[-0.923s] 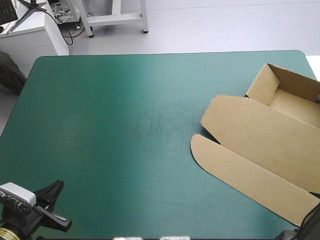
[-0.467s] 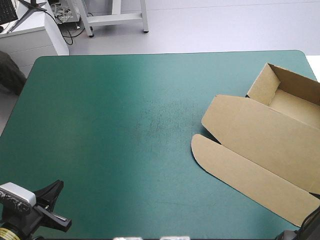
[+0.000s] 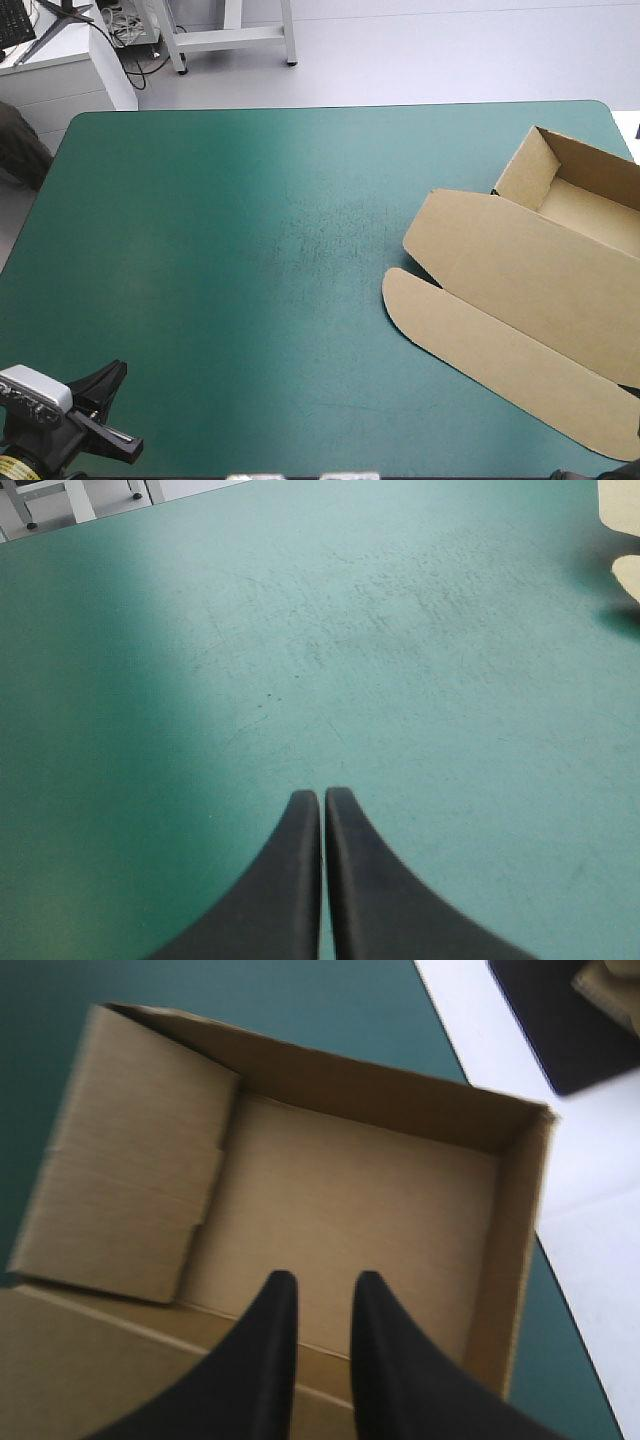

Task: Fold the box

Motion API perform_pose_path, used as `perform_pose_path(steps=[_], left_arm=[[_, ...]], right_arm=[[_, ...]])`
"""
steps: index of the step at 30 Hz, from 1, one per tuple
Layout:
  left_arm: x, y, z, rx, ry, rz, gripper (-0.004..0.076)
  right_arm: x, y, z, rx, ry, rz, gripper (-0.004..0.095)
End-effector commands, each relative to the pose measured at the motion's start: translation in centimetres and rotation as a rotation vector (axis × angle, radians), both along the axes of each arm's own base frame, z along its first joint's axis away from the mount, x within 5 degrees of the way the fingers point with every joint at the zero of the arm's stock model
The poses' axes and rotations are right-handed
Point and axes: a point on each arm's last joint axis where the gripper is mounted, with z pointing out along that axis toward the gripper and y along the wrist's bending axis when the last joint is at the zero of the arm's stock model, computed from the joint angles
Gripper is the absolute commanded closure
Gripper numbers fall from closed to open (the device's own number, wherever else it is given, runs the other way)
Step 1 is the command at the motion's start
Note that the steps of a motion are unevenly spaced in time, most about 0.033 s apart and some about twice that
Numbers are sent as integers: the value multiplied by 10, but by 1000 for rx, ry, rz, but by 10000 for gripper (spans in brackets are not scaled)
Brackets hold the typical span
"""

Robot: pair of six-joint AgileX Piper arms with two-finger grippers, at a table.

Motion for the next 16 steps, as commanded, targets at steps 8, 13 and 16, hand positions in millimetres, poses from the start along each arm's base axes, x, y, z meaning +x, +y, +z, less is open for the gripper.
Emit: perform_pose_path(steps=[8,13,16], left_arm=[[2,1,12,-11,-77,8,734],[3,1,12,0,-72,13,734],[3,1,12,-14,-66,18,734]], right_arm=[[-144,146,118,-187,-449,447,924],[-207,162,119,-192,-554,522,917],[-231,160,97,-191,-530,497,916]])
